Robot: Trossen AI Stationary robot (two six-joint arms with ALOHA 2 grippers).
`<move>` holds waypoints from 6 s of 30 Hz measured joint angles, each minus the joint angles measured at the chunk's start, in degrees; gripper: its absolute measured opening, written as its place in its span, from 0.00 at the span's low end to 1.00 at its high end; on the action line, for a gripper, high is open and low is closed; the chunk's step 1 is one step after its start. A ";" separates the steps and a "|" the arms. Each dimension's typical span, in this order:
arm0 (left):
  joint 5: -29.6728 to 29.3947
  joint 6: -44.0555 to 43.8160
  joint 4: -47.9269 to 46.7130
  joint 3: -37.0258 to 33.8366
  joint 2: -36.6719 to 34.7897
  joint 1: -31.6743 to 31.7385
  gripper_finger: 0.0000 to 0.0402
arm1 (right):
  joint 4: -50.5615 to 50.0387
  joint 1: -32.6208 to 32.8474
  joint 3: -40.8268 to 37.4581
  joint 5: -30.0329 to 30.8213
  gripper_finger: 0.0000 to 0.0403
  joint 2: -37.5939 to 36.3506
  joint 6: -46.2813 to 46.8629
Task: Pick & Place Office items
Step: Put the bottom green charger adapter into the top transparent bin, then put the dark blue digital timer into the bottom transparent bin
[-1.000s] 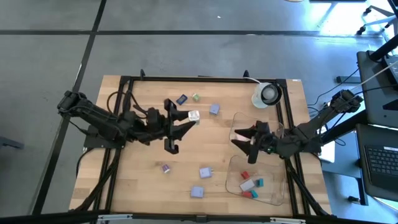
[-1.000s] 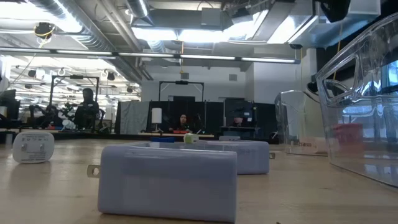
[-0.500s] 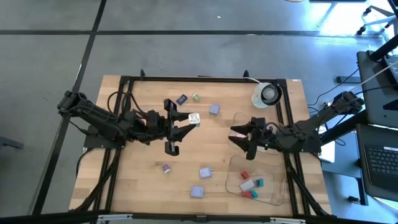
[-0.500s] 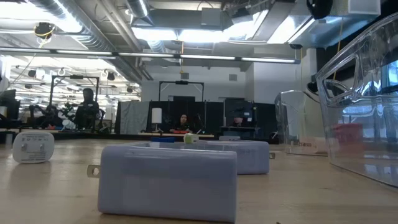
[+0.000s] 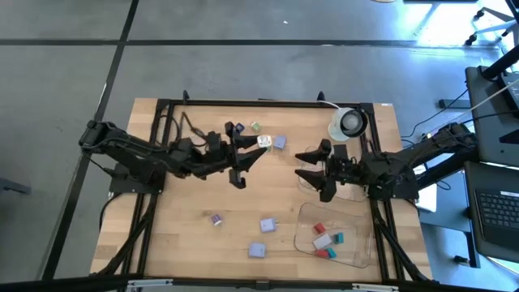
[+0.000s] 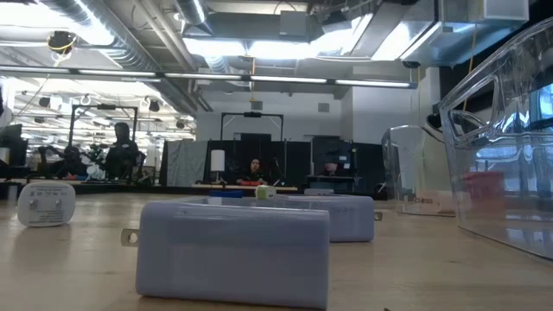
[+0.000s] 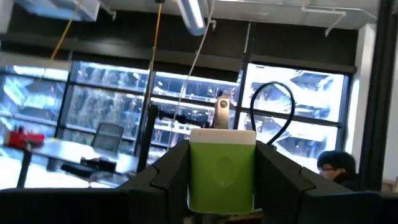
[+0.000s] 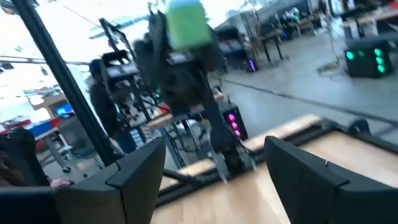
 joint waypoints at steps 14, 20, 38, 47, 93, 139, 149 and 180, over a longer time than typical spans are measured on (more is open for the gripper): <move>7.39 -14.98 -0.15 -0.02 5.65 4.39 0.36 | 2.40 -6.01 6.59 -10.36 0.68 10.30 -9.65; 7.31 -16.07 -1.87 -0.02 5.75 3.50 0.36 | 1.36 -6.34 7.45 -10.38 0.68 11.16 -13.33; 8.70 -43.75 -1.20 -0.02 5.75 4.78 0.36 | -0.86 -2.42 7.78 11.61 0.68 10.61 -48.83; 8.04 -44.39 -2.98 0.00 5.70 5.07 0.36 | -3.91 -1.05 14.04 10.42 0.68 10.57 -48.86; 2.07 -47.94 -5.84 0.10 5.90 5.09 0.45 | -6.54 -2.47 14.39 5.51 0.46 14.35 -42.54; 15.75 -48.72 -24.00 0.00 4.65 16.32 0.69 | -87.15 -7.95 0.26 -12.56 0.44 0.64 48.98; 15.79 -43.62 -31.22 0.00 4.65 16.32 0.69 | -85.69 -7.95 -1.35 -13.38 0.46 0.58 54.74; 10.08 -20.36 -69.60 -0.07 19.66 39.16 0.69 | -78.07 -10.46 6.68 -14.03 0.65 0.56 39.32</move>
